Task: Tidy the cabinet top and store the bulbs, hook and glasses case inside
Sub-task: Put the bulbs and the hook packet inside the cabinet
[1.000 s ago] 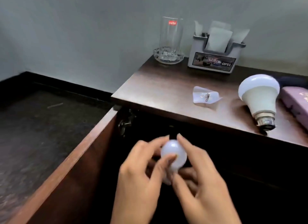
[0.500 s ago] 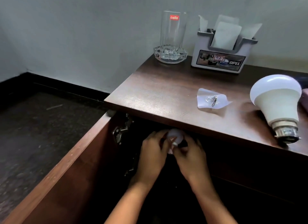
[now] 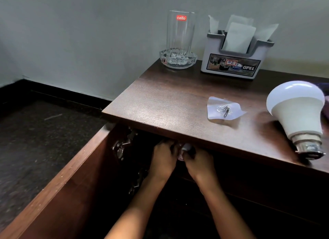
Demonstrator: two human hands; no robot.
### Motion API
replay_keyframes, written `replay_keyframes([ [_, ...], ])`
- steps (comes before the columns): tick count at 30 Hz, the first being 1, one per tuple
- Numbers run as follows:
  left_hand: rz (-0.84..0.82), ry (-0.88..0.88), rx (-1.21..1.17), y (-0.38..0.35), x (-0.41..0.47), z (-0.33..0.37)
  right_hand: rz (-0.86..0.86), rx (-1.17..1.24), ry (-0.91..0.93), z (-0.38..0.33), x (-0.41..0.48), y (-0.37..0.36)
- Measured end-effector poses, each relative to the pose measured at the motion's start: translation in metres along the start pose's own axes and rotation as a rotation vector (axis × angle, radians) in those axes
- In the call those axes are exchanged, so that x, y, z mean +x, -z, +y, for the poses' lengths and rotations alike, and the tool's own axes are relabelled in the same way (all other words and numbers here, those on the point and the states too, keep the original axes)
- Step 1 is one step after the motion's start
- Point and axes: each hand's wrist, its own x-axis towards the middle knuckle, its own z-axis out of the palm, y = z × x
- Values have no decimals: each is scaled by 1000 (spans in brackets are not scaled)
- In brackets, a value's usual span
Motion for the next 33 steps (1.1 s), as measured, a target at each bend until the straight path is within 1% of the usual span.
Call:
replay_keyframes([
  [3, 2, 18, -10, 0, 0, 0, 5, -18, 2, 0, 1, -1],
  [8, -10, 40, -9, 0, 0, -2, 51, 56, 14, -3, -3, 3],
  [10, 12, 32, 5, 1, -3, -1, 44, 62, 13, -3, -5, 4],
  [13, 99, -1, 6, 4, -11, 2, 29, 53, -6, 2, -7, 3],
  [19, 271, -21, -117, 17, -47, 11, 42, 95, -2, 7, -14, 5],
  [22, 345, -44, -204, 28, -65, 28, 37, 69, -21, 1, -23, 16],
  [24, 433, -136, -233, 44, -73, 49, -7, -17, 10, -7, -41, 30],
  [26, 508, -264, -262, 64, -74, 77, -53, -91, 150, -19, -74, 53],
  [27, 522, -312, -264, 73, -71, 91, -27, -64, 261, -28, -91, 66],
  [28, 515, -344, -244, 80, -64, 104, 36, 5, 364, -41, -105, 81],
  [29, 480, -349, -202, 85, -55, 115, 139, 65, 434, -53, -114, 96],
  [30, 416, -322, -146, 87, -43, 125, 285, 63, 509, -61, -117, 108],
  [31, 331, -272, -87, 86, -31, 133, 414, 4, 555, -68, -114, 118],
  [32, 236, -202, -40, 84, -20, 139, 505, -79, 558, -76, -107, 123],
  [33, 151, -143, -3, 80, -10, 143, 549, -160, 527, -83, -98, 127],
])
